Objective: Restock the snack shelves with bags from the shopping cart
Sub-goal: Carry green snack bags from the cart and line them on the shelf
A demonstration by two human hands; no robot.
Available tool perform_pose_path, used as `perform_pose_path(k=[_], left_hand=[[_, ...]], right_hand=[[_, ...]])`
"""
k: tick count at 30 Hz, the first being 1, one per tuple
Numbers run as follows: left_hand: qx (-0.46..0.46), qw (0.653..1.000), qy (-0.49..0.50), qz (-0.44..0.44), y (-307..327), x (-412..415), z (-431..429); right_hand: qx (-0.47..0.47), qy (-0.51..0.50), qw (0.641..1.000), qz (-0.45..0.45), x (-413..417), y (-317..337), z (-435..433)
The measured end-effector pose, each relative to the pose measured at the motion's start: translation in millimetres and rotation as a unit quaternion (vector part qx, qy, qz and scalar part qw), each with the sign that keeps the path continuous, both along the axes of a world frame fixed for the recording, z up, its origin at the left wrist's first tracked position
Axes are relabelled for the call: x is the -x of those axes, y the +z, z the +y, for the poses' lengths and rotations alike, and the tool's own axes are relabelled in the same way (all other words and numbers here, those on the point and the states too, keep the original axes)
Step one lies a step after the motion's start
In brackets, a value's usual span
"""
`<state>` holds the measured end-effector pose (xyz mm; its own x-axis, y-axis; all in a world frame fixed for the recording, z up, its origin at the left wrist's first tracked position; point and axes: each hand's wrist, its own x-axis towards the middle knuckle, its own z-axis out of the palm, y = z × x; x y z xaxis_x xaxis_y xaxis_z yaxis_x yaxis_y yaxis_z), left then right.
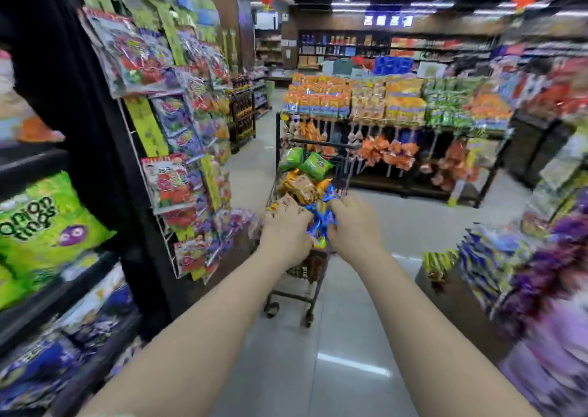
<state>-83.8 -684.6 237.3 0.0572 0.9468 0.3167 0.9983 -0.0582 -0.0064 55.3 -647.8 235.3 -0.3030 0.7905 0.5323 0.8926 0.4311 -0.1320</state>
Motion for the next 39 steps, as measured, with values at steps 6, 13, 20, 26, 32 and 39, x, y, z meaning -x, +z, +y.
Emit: perform_pose_path(k=[6,13,20,26,32,39], left_hand=[[0.048,0.999,-0.01,-0.005,-49,-45,97],[0.078,0.994,-0.052,-0.057,-99,-71,207],[0.081,0.989,-0.067,-0.101,-83,-66,385],[0.081,0.984,-0.11,-0.115,-87,-86,520],[0.138,0.979,-0.093,-0.117,-124,-106,604],[0.16,0.979,0.015,-0.129,-165,-110,729]], right_hand=[[0.063,-0.02,0.998,-0.008,-59,-57,73],[0.149,-0.059,0.986,-0.045,-88,-107,165],[0.143,-0.105,0.984,-0.015,-113,-98,318],[0.115,-0.125,0.985,0.017,-117,-99,440],[0.155,-0.107,0.982,0.032,-127,-131,541],[0.165,0.012,0.986,0.003,-130,-170,699]])
